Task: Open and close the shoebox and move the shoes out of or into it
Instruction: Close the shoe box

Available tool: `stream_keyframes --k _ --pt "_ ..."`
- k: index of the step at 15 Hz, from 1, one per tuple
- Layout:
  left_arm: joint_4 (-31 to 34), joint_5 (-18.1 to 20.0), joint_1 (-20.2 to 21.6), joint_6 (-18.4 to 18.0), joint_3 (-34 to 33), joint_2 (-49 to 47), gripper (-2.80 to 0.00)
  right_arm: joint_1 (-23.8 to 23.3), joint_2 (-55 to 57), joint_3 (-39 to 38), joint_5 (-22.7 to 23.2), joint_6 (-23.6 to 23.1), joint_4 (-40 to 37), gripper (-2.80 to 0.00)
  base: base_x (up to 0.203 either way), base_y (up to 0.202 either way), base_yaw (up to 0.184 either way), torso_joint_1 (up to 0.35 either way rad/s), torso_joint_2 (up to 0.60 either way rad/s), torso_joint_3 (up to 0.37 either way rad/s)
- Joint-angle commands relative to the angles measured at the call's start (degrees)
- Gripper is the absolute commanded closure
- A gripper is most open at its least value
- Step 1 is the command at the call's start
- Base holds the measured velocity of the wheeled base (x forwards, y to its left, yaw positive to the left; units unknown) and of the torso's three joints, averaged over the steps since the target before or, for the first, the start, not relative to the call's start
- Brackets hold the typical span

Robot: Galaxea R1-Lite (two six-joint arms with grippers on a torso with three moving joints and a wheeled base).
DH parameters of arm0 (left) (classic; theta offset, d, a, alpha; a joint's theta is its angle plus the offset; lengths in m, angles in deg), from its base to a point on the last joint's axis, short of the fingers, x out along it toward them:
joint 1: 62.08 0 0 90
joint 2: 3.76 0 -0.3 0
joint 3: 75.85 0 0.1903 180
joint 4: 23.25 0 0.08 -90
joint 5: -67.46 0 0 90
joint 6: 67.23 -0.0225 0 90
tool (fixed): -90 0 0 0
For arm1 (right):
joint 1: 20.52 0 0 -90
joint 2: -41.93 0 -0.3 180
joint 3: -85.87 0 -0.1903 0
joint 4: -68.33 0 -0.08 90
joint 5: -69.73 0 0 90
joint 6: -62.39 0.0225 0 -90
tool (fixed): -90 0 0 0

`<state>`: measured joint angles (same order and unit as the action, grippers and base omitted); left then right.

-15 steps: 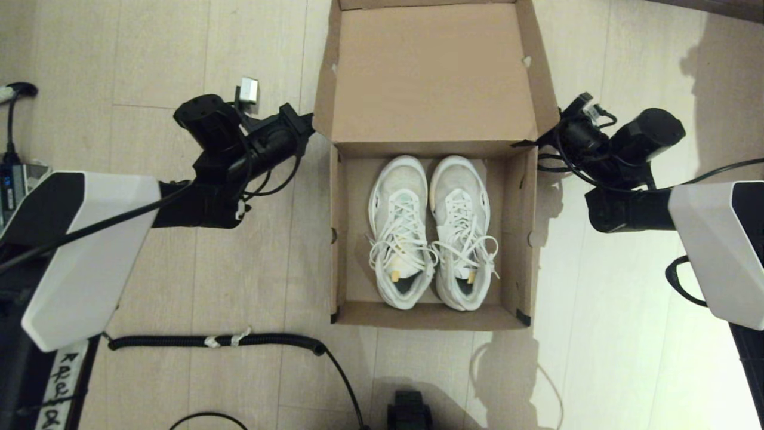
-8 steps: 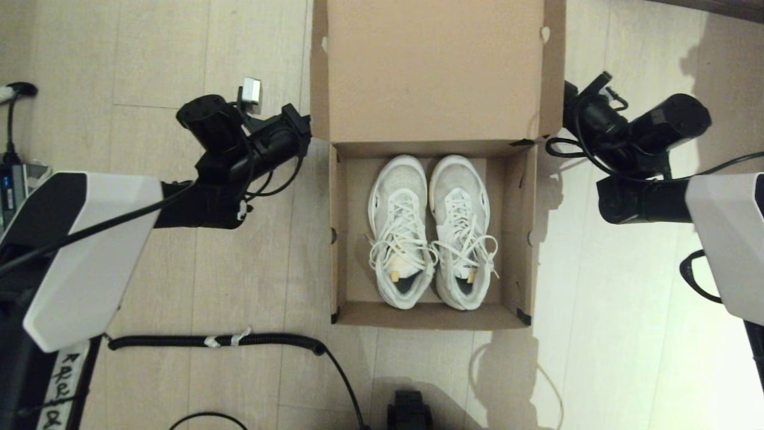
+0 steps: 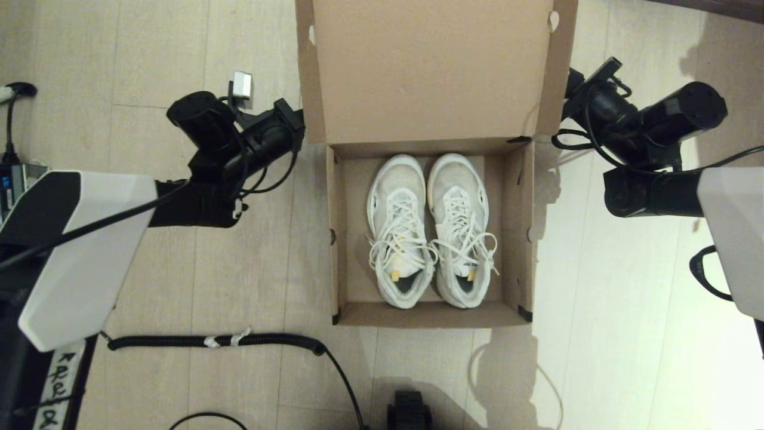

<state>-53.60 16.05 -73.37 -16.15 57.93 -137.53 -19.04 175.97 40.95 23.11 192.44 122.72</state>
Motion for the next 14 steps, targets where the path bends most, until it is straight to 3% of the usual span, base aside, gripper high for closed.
stream_keyframes --k 1,9,14 --pt "-0.34 0.17 0.99 0.25 0.06 0.96 0.00 0.02 -0.63 -0.01 0.31 1.11 0.47 0.00 0.000 0.000 0.000 0.000 0.00 0.000" --pt "-1.28 0.26 2.50 0.13 0.07 1.43 0.00 0.02 -2.82 -0.80 3.76 2.96 0.94 0.00 0.000 0.000 0.000 0.000 0.00 0.000" --pt "-2.37 0.70 1.36 0.25 0.15 1.76 0.00 0.02 -4.86 -0.96 11.25 5.72 1.56 0.00 0.000 0.000 0.000 0.000 0.00 0.000"
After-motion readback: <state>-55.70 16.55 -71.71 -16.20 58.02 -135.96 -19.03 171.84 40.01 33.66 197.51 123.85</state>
